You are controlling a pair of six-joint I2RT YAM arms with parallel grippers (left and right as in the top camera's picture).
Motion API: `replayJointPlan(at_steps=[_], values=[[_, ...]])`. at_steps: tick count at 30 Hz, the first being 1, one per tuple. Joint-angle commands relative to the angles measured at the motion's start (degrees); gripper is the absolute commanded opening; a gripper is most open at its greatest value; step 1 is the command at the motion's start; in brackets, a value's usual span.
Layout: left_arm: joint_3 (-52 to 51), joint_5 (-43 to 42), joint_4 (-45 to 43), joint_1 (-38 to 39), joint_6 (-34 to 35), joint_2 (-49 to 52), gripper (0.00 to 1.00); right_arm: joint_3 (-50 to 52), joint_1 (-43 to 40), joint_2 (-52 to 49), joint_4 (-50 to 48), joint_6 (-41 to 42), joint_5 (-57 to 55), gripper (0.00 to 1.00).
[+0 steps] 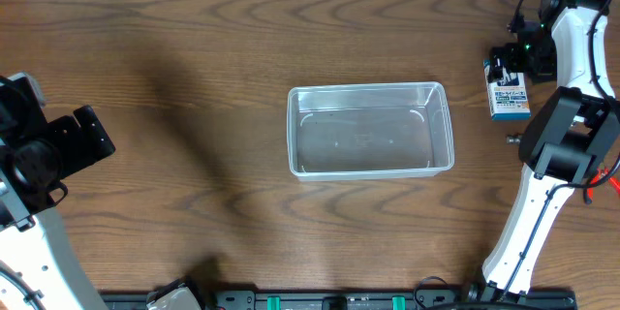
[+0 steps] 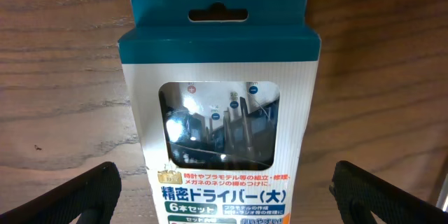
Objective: Pack container
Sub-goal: 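Lower the right gripper and grasp the blue-and-white screwdriver box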
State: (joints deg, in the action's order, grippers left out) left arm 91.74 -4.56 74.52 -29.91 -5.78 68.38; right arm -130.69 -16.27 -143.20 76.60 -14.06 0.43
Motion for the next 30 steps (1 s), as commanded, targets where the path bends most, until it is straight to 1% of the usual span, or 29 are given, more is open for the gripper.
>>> replayJointPlan(at_steps=[1, 16, 23, 30], values=[[0.63, -0.42, 0.0, -0.28, 0.7, 0.22, 0.98, 0.37, 0.5, -1.68, -0.09, 0.79, -0.22, 0.99], [0.63, -0.42, 0.0, -0.28, 0.7, 0.22, 0.98, 0.42, 0.5, -5.03, -0.09, 1.55, -0.24, 0.99], [0.63, -0.42, 0.0, -0.28, 0.7, 0.22, 0.98, 0.42, 0.5, -5.03, -0.57, 1.33, -2.89, 0.99], [0.63, -0.42, 0.0, -0.28, 0.7, 0.22, 0.98, 0.42, 0.5, -5.03, -0.79, 1.18, -2.97, 0.97]])
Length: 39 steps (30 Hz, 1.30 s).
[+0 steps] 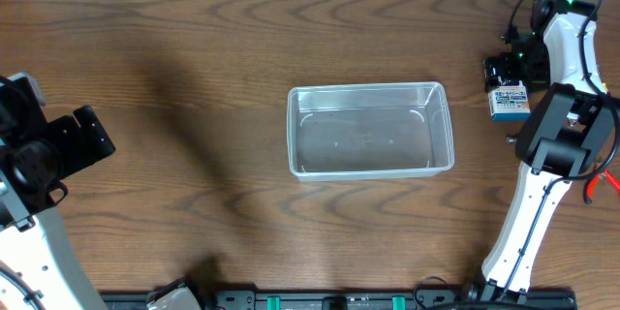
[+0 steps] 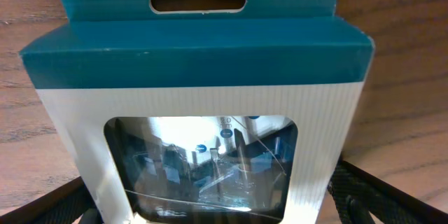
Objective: Pack container
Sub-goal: 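Lower the right gripper and grasp the blue-and-white screwdriver box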
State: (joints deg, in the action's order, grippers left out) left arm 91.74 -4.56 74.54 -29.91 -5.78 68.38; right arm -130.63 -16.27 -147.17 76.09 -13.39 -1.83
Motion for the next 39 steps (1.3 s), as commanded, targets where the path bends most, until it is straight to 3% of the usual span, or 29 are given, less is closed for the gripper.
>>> replayJointPlan(at_steps=[1, 10, 16, 39], values=[[0.63, -0.42, -0.02, -0.28, 0.72, 0.22, 0.98, 0.35, 0.5, -1.05, -0.28, 0.5, -0.72, 0.96], [0.63, -0.42, -0.02, -0.28, 0.7, 0.22, 0.98, 0.35, 0.5, -1.05, -0.26, 0.52, -0.74, 0.89], [0.63, -0.42, -0.02, -0.28, 0.7, 0.22, 0.98, 0.35, 0.57, -1.05, 0.11, 1.25, -0.74, 0.78], [0.63, -0.42, -0.02, -0.28, 0.7, 0.22, 0.98, -0.96, 0.74, 1.16, 3.39, 3.08, -1.16, 0.73]])
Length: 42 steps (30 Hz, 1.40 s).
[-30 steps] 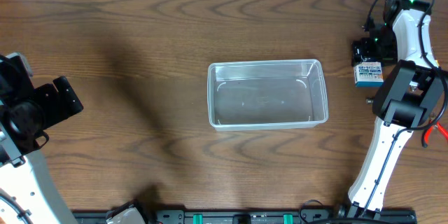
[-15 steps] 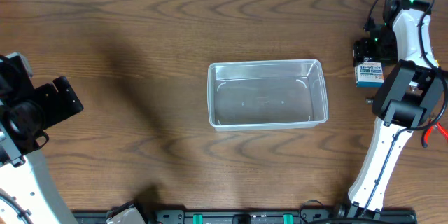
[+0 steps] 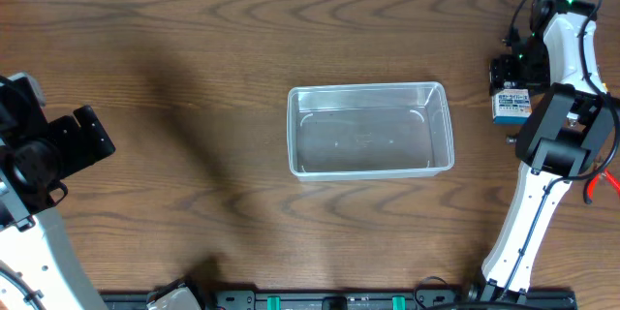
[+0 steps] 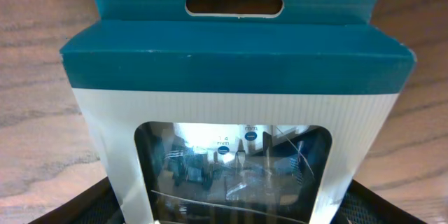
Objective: Pack container
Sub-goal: 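Lower the right gripper and grasp the blue-and-white screwdriver box, then lift the box with the right gripper and carry it over the container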
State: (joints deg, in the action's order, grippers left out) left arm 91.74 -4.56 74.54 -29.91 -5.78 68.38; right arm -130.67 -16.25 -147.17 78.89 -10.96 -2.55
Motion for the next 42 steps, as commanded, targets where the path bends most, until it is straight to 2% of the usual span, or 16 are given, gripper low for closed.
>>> replayJointPlan(at_steps=[1, 8, 17, 28, 42], values=[[0.63, -0.42, -0.02, -0.28, 0.72, 0.22, 0.98, -0.98, 0.85, 1.62, 0.61, 0.66, -0.44, 0.73], [0.63, -0.42, -0.02, -0.28, 0.7, 0.22, 0.98, -1.68, 2.93, 8.17, 0.63, 0.66, -0.39, 0.72], [0.63, -0.42, -0.02, -0.28, 0.72, 0.22, 0.98, -1.68, 8.83, 21.55, 1.29, 0.63, -0.39, 0.71], [0.63, -0.42, -0.02, -0.28, 0.72, 0.22, 0.98, -1.68, 22.25, 37.29, 2.36, -1.6, 1.97, 0.7], [0.63, -0.42, -0.02, -0.28, 0.7, 0.22, 0.98, -1.22, 38.23, 38.18, 10.21, -11.28, 2.93, 0.72]])
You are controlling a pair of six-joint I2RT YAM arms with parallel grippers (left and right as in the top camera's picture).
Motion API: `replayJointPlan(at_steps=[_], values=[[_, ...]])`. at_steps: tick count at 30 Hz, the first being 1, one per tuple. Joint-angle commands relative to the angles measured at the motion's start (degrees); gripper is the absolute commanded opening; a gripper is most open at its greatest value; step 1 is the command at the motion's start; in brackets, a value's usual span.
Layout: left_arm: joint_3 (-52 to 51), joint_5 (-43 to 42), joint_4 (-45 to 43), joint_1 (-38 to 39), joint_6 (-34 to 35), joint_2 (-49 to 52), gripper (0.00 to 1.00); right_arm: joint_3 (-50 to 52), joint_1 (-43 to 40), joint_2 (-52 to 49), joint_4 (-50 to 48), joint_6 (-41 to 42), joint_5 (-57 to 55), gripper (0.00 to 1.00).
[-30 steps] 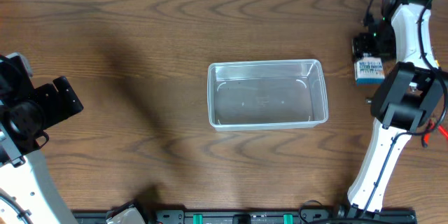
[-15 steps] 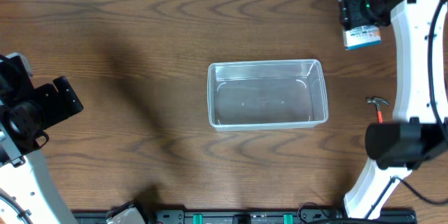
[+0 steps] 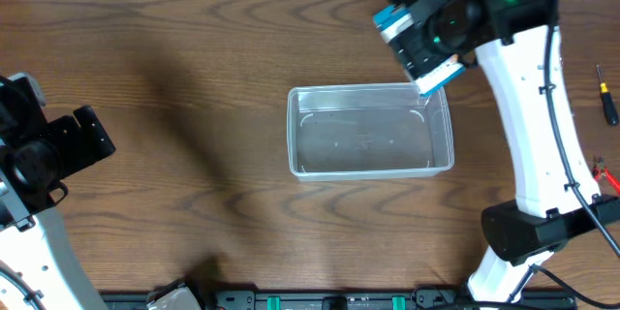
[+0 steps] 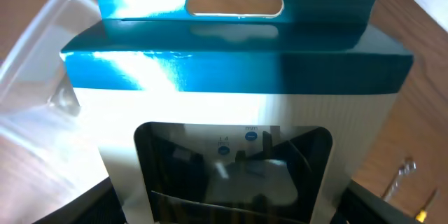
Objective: Pack container
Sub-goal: 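Lift the box with the right gripper and carry it over the container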
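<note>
A clear plastic container (image 3: 370, 129) sits on the wooden table at the centre. My right gripper (image 3: 426, 34) hangs above its far right corner, shut on a teal and white screwdriver-set box (image 3: 412, 44). In the right wrist view that box (image 4: 234, 105) fills the frame, held between the dark fingers (image 4: 364, 206), with the container's rim (image 4: 38, 56) at the left. My left gripper (image 3: 82, 140) rests at the left edge of the table, away from everything; its jaws do not show.
A screwdriver with a red handle (image 3: 606, 103) lies at the far right edge, another red tool (image 3: 605, 172) below it. A small metal bit (image 4: 402, 175) lies on the wood to the box's right.
My right gripper held the box low at the far right of the table. Now it holds the box high, to the left, over the container's far right corner.
My right gripper stood open around the box lying at the far right of the table. Then it sat lower over the box, and then its fingers were against the box's sides. Now the box is lifted and over the container's corner. The left arm stayed still.
</note>
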State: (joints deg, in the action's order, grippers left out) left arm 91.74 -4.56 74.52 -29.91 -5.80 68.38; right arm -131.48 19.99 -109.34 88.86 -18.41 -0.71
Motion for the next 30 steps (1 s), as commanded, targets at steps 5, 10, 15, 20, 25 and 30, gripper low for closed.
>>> replayJointPlan(at_steps=[5, 10, 15, 20, 25, 30], values=[[0.63, -0.42, 0.0, -0.28, 0.74, 0.22, 0.98, -0.33, 4.44, 0.02, 1.66, -10.36, 4.85, 0.7], [0.63, -0.42, 0.0, -0.28, 0.72, 0.22, 0.98, 0.81, 4.81, -0.83, 2.16, -17.35, 8.7, 0.71], [0.63, -0.42, 0.0, -0.28, 0.74, 0.22, 0.98, 2.4, 4.74, -3.34, 1.99, -21.2, 8.66, 0.74], [0.63, -0.42, 0.0, -0.28, 0.72, 0.22, 0.98, 4.26, 4.74, -6.47, 1.99, -21.55, 8.66, 0.8], [0.63, -0.42, 0.0, -0.28, 0.74, 0.22, 0.98, 5.97, 4.74, -10.19, 1.92, -21.53, 8.68, 0.81], [0.63, -0.42, 0.0, -0.28, 0.72, 0.22, 0.98, 8.24, 4.85, -12.68, 1.31, -21.51, 8.7, 0.8]])
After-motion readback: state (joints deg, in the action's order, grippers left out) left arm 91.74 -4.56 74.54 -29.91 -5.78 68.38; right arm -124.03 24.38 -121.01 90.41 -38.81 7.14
